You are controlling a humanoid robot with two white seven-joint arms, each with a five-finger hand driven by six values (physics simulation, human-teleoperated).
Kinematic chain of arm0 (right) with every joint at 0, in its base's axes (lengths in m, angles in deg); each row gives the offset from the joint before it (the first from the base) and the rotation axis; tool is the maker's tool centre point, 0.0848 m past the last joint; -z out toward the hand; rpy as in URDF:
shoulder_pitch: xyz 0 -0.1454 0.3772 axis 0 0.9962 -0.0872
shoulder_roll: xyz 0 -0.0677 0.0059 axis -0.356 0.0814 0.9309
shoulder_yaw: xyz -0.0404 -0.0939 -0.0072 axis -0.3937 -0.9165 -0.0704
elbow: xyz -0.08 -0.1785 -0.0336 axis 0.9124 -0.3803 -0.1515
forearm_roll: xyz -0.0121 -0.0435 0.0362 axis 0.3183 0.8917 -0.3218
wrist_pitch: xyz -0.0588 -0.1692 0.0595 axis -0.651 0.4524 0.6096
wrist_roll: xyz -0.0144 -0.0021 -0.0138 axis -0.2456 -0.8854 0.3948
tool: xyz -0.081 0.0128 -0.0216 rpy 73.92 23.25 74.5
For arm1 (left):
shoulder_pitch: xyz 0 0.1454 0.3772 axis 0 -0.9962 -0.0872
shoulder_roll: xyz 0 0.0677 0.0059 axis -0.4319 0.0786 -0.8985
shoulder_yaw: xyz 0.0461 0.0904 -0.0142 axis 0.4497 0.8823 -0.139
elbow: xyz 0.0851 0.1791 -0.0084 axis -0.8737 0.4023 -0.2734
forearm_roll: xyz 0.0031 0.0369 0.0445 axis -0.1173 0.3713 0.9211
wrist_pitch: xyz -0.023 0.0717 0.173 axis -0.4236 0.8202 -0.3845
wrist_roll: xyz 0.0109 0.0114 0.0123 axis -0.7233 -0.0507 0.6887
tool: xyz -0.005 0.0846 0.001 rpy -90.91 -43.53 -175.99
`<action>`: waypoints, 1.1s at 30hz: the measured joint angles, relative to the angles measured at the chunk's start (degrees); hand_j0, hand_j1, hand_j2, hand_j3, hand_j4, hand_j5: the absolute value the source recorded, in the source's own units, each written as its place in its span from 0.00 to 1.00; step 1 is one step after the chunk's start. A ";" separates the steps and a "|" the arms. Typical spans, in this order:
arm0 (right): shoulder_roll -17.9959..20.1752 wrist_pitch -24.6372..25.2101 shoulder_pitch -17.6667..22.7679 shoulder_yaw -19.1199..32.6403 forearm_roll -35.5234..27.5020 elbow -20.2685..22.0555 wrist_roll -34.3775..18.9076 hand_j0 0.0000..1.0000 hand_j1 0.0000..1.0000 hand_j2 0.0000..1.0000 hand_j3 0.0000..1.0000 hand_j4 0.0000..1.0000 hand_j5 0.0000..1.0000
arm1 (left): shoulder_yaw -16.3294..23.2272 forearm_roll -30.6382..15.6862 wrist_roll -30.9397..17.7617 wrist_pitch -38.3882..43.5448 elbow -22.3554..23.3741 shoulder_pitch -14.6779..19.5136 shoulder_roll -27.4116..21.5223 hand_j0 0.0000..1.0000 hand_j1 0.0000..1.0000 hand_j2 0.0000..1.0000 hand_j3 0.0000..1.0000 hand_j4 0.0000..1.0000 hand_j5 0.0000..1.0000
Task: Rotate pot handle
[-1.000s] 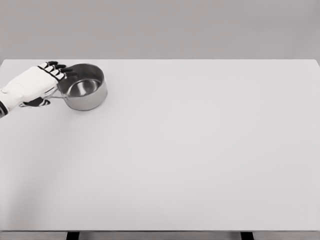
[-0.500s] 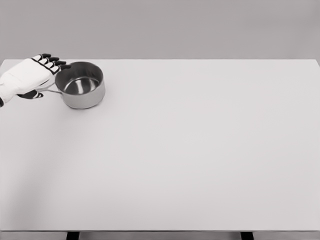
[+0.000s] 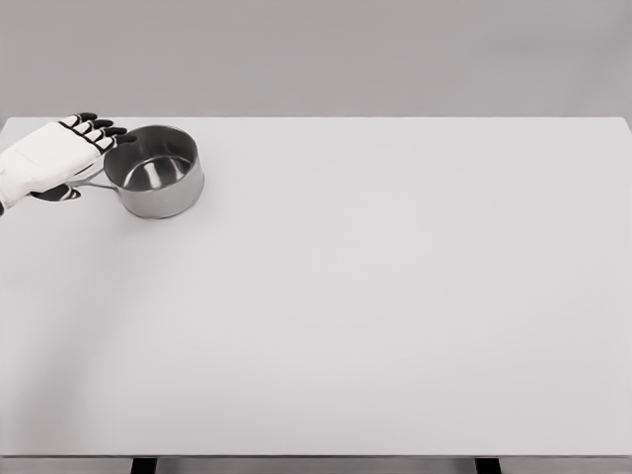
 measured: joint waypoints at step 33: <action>0.00 0.00 0.00 0.00 0.00 0.00 0.00 1.00 1.00 1.00 1.00 1.00 1.00 | -2.14 0.81 -0.03 0.00 7.81 0.00 -0.77 1.00 1.00 1.00 1.00 1.00 1.00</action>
